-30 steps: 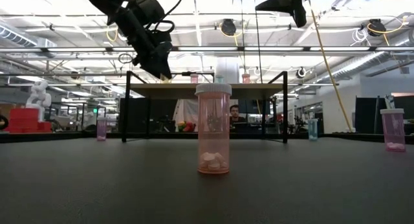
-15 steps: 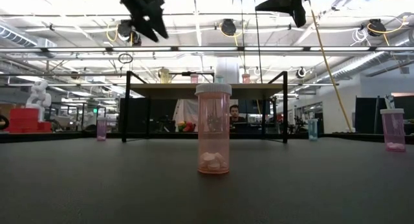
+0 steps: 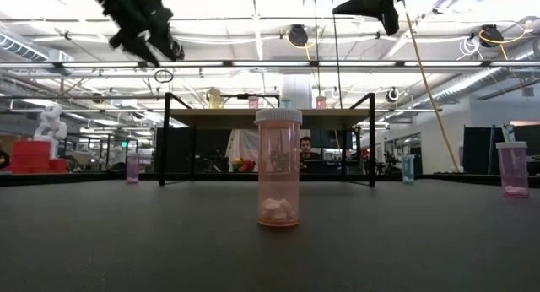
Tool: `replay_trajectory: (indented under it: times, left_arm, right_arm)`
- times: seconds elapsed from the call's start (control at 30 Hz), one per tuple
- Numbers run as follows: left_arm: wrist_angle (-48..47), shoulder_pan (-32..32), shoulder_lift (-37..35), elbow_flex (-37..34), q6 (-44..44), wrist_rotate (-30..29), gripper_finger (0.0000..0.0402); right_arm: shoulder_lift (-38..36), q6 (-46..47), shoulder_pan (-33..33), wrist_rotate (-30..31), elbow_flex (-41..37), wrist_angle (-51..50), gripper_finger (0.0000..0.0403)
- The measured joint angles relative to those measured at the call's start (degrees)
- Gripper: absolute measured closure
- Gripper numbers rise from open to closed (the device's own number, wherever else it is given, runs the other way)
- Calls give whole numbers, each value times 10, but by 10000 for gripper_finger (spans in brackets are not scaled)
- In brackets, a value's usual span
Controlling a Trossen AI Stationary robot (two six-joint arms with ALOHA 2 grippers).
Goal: Pick and place medicine bottles onto shelf by color
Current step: Put the top pink pill bottle on the shelf aligned with the other pink bottle
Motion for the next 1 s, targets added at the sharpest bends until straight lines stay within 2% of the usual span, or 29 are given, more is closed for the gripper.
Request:
replay_trajectory:
  times: [0.17,0.4,0.77,1.0]
  left_arm:
    - [48,14,-19,-112,-36,3,116]
    - [79,39,-17,-216,-65,36,106]
    - [129,92,-3,-304,-75,85,103]
    - [148,108,31,-309,-71,109,103]
  right_arm:
    - [0,5,-7,-10,0,-1,280]
    - [0,25,-11,-16,0,-4,280]
    - [0,32,-21,-31,0,-3,280]
    - [0,43,-37,-45,0,-2,280]
